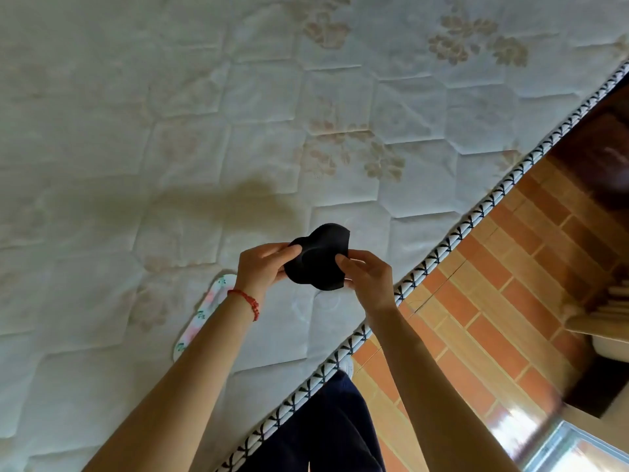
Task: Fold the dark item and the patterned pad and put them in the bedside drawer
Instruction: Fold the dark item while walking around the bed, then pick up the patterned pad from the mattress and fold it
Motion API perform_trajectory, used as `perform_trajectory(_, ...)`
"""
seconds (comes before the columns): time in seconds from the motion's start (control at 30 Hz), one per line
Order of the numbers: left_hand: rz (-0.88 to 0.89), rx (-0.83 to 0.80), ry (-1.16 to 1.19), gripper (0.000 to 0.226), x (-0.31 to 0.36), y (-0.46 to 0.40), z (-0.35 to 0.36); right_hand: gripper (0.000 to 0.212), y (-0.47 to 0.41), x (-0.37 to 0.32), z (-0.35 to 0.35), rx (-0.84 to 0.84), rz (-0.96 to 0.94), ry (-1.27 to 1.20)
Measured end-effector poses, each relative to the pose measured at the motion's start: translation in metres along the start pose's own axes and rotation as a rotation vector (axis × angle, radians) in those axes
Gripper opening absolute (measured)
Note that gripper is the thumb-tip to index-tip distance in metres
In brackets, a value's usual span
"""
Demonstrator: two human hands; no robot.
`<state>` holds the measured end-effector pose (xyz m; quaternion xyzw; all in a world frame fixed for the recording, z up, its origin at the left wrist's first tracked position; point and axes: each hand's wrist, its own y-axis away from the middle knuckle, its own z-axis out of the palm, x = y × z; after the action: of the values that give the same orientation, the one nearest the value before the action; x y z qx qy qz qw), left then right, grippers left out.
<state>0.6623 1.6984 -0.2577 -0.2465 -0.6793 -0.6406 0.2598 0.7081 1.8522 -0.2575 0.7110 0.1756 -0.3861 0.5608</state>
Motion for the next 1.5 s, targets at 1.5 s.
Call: perform_trajectory(1.5,0.165,0.148,-0.141,0.037,-0.039,-0.012,-0.031,0.015,-0.009,0.032,0.021,0.066,-0.037,0.259)
